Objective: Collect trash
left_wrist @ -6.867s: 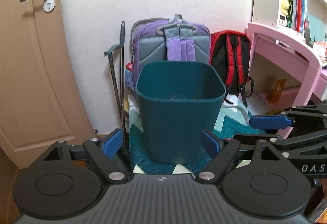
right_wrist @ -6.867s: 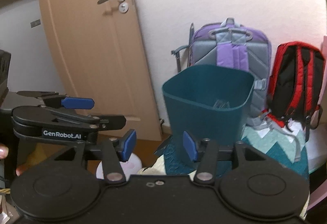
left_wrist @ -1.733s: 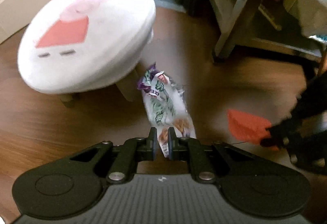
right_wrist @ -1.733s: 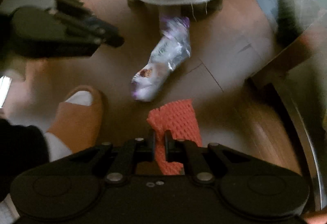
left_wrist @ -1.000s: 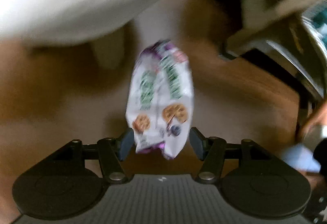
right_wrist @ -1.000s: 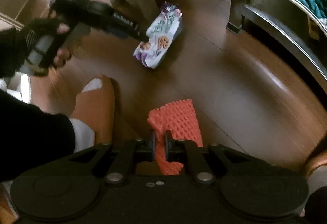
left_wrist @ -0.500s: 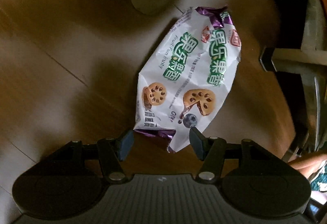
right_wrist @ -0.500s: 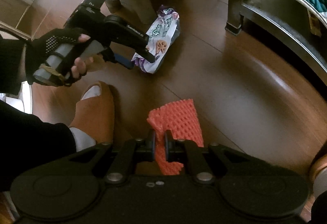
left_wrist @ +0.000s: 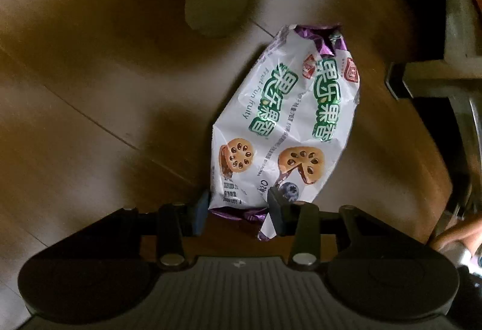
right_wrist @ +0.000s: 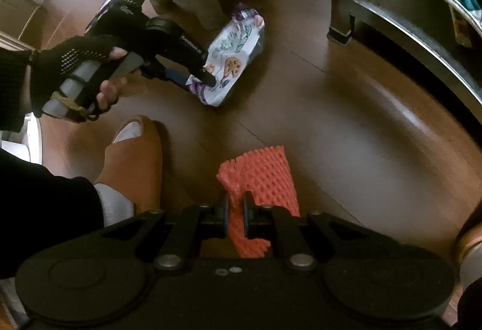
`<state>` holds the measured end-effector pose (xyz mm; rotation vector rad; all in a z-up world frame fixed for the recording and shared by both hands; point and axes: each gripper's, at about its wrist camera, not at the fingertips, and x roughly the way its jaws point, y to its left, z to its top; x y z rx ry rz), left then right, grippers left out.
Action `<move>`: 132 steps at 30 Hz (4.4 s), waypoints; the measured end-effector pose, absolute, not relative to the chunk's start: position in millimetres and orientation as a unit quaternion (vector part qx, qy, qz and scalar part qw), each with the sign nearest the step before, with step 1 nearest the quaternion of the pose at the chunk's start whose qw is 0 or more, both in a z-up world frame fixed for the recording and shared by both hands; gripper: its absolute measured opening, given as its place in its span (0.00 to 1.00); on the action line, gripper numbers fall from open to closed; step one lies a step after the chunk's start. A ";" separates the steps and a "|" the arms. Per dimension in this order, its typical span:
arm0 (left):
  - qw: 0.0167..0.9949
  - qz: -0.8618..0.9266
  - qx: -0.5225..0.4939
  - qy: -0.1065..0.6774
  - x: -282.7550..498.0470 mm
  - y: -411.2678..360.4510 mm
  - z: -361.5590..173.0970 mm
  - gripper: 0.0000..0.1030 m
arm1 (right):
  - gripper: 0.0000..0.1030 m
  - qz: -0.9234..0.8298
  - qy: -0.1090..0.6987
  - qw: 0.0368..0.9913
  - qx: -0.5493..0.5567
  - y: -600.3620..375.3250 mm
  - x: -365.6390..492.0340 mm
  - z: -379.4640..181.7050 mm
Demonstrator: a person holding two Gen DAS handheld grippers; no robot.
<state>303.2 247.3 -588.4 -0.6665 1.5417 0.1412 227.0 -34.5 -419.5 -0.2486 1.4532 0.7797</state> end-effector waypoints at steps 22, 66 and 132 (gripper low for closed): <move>0.761 -0.016 -0.202 0.616 288.9 245.9 -362.5 0.37 | 0.08 0.351 0.504 0.782 -0.104 -53.0 209.2 -266.4; 0.960 -0.054 -0.128 0.244 272.9 74.5 116.5 0.37 | 0.08 0.259 0.122 0.955 -0.075 -193.0 257.2 116.7; 0.965 -0.077 -0.028 0.251 297.0 -30.2 95.1 0.83 | 0.52 0.216 0.176 0.960 -0.025 -241.5 269.7 90.9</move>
